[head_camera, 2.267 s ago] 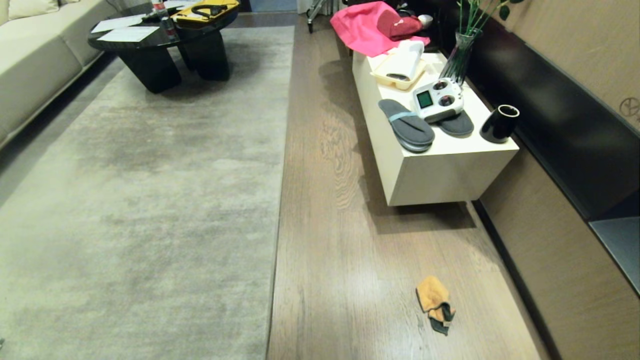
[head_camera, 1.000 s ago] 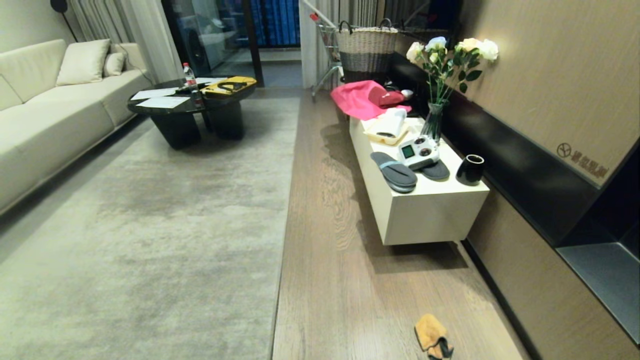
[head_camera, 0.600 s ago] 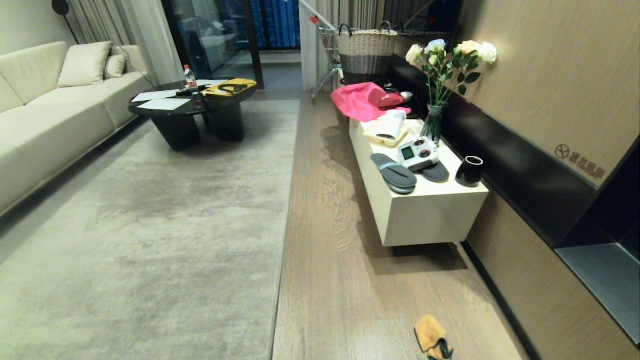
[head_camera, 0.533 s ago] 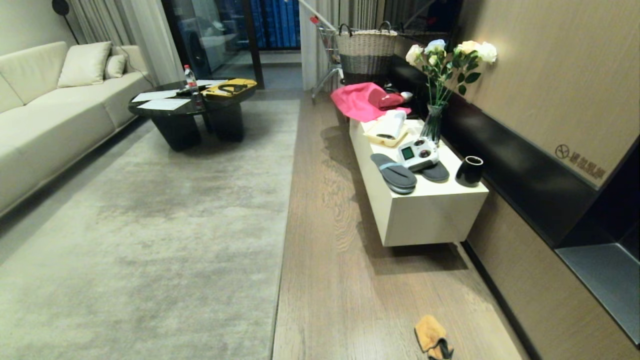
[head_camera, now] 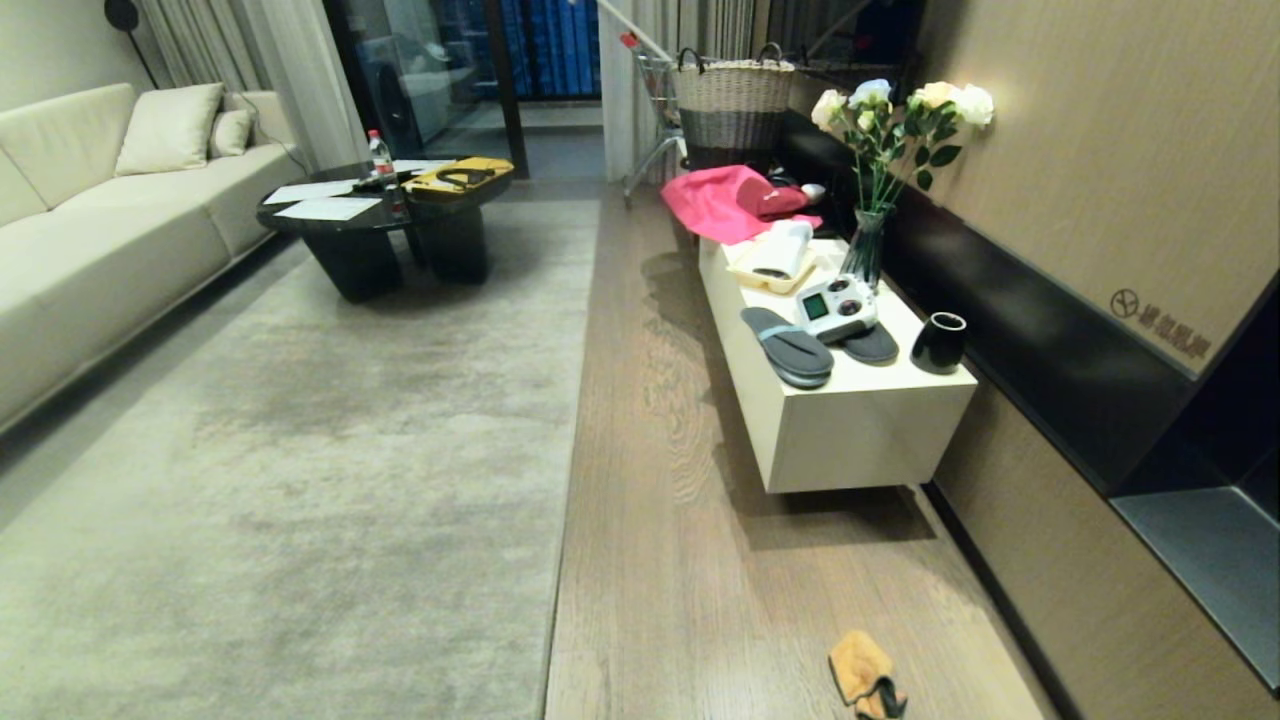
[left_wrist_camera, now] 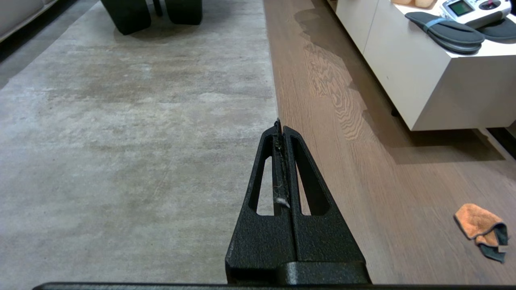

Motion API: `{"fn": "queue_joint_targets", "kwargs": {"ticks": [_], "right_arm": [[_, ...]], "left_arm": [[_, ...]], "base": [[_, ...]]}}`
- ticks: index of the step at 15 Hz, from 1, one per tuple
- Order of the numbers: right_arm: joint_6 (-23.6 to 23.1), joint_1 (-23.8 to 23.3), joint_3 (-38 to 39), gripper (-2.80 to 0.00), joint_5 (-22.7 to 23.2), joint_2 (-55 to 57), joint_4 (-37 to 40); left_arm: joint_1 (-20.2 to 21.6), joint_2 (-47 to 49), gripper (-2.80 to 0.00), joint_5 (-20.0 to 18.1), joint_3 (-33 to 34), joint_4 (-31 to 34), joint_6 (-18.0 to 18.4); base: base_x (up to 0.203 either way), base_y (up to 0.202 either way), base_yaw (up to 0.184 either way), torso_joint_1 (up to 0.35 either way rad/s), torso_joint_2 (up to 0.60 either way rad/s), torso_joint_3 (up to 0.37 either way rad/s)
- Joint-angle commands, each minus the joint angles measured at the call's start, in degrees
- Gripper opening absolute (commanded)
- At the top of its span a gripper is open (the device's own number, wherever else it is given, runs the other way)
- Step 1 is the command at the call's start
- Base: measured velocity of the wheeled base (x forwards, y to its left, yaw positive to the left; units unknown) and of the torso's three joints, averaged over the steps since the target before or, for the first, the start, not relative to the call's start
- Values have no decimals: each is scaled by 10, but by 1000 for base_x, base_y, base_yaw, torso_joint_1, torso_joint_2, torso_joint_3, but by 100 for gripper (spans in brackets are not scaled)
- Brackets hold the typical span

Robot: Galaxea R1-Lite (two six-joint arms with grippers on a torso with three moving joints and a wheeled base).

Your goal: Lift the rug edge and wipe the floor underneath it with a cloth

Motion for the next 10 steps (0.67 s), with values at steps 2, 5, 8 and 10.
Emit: {"fn": "queue_joint_targets", "kwargs": {"ticks": [2,5,8,10], "right_arm": [[0,0,0,-280,0,1,1],[0,0,0,-280,0,1,1],[0,0,0,-280,0,1,1],[0,0,0,-280,0,1,1]], "left_arm": [[0,1,-280,0,0,0,0],[0,1,-280,0,0,0,0],[0,1,-280,0,0,0,0],[0,1,-280,0,0,0,0]], "base": [[0,0,0,0,0,0],[0,0,0,0,0,0],[0,0,0,0,0,0],[0,0,0,0,0,0]]}}
